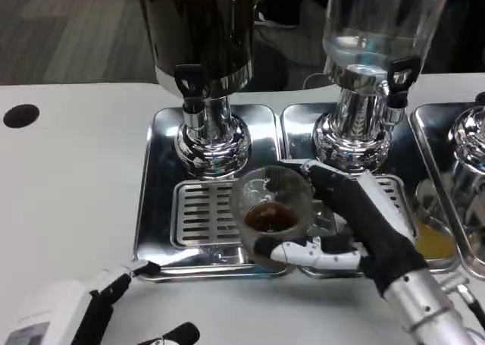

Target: Grasp the cup under the faucet to collect the drink, then remove the cup.

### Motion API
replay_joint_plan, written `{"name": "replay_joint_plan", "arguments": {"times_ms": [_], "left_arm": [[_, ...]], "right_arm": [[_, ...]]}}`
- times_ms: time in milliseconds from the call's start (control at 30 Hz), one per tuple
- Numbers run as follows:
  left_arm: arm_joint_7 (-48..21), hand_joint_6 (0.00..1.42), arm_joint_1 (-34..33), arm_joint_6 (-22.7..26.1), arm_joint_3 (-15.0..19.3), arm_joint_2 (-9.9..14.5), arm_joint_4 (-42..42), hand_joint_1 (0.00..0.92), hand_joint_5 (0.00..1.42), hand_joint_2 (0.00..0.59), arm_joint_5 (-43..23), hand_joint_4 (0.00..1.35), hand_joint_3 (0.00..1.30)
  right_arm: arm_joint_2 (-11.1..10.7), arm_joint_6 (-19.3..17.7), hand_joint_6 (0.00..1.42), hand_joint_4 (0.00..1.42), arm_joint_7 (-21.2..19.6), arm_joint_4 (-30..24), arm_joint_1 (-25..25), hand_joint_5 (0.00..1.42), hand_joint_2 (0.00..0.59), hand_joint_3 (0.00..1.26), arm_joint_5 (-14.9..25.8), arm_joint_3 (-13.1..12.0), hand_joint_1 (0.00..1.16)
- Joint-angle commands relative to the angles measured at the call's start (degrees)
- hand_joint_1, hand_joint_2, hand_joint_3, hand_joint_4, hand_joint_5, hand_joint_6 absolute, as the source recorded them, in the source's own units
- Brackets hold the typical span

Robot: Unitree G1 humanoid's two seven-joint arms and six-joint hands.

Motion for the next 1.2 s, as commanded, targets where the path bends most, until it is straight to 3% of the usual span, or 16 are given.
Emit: {"name": "replay_joint_plan", "arguments": {"times_ms": [33, 367, 633, 933, 1200], "left_arm": [[-0.65, 0.26, -0.92, 1.00, -1.26, -0.11, 0.97, 0.028, 0.30, 0.098, -0.31, 0.23, 0.29], [-0.07, 0.27, -1.46, 1.53, -2.46, -0.52, 1.38, 0.027, 0.30, 0.098, -0.71, 0.23, 0.29], [0.19, 0.27, -2.26, 1.74, -2.86, -1.06, 1.99, 0.027, 0.30, 0.099, -0.29, 0.23, 0.29], [-0.38, 0.29, -2.15, 2.34, -2.40, -0.79, 1.15, 0.027, 0.31, 0.099, -0.42, 0.23, 0.29], [-0.96, 0.29, -0.46, 3.42, -1.64, -0.56, -0.97, 0.027, 0.31, 0.099, -0.02, 0.23, 0.29]], "right_arm": [[-1.48, 0.03, 0.30, 0.42, 1.67, -5.97, 3.16, 0.44, 0.116, 0.41, 3.47, -2.06, 0.83], [-6.26, -1.18, 0.30, 0.42, 5.46, -13.06, 11.47, 0.44, 0.116, 0.42, 7.47, -7.03, 0.83], [-9.17, -5.69, 0.30, 0.42, 6.90, -12.38, 17.18, 0.44, 0.116, 0.42, 8.82, -10.87, 0.83], [-9.70, -10.17, 0.30, 0.42, 8.13, -8.83, 17.78, 0.44, 0.115, 0.42, 8.96, -11.73, 0.83], [-8.51, -14.31, 0.32, 0.43, 9.86, -0.82, 14.46, 0.44, 0.116, 0.42, 10.23, -10.87, 0.83]]}}
